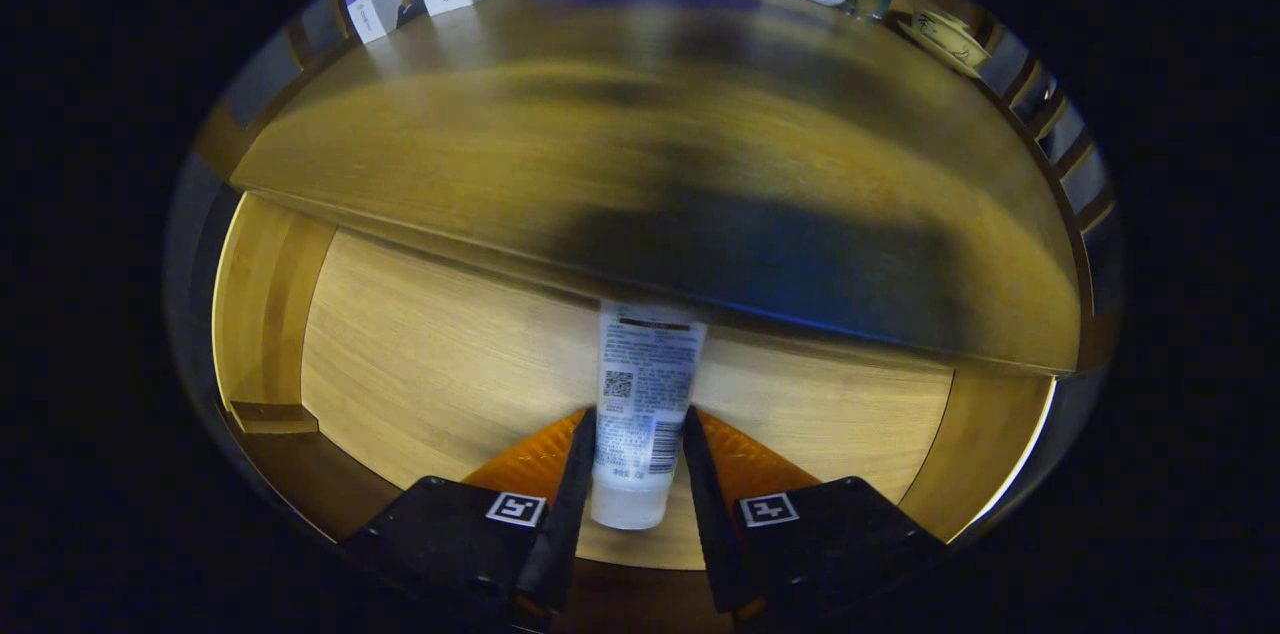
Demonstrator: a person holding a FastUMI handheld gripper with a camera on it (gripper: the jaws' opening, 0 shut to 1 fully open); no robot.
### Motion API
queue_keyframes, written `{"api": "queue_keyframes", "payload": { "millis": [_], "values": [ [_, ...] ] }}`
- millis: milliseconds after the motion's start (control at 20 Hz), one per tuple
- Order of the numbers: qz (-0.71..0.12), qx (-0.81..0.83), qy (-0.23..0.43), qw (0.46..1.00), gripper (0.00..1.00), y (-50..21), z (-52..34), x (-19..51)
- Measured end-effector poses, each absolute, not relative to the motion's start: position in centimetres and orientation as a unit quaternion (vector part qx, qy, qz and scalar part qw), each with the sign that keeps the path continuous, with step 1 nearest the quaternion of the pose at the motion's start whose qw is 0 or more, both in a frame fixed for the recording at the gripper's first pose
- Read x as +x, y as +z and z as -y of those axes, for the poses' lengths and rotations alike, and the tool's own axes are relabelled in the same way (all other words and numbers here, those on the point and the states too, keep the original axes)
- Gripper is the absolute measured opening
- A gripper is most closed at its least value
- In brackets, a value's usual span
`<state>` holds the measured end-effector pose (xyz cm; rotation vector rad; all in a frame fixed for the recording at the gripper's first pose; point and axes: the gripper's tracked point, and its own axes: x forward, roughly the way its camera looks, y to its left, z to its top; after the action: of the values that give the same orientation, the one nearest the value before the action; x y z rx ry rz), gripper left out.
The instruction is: Pull open the drawer, take out the items inside it, and place them on the countertop above the cabinet.
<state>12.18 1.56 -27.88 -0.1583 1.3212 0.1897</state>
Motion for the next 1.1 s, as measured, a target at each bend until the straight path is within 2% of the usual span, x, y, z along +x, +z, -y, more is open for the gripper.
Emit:
{"api": "queue_keyframes", "payload": {
  "millis": [150, 200, 450, 1100],
  "values": [
    [-0.610, -0.073, 0.110, 0.781, 0.49, -27.5, -1.9, 11.8],
    [-0.615, -0.062, 0.115, 0.778, 0.37, -27.8, -2.2, 11.2],
    [-0.603, -0.059, 0.152, 0.781, 0.36, -26.4, -3.2, 9.8],
    [-0.525, -0.074, 0.244, 0.812, 0.36, -16.9, -5.5, 7.1]
  ]
}}
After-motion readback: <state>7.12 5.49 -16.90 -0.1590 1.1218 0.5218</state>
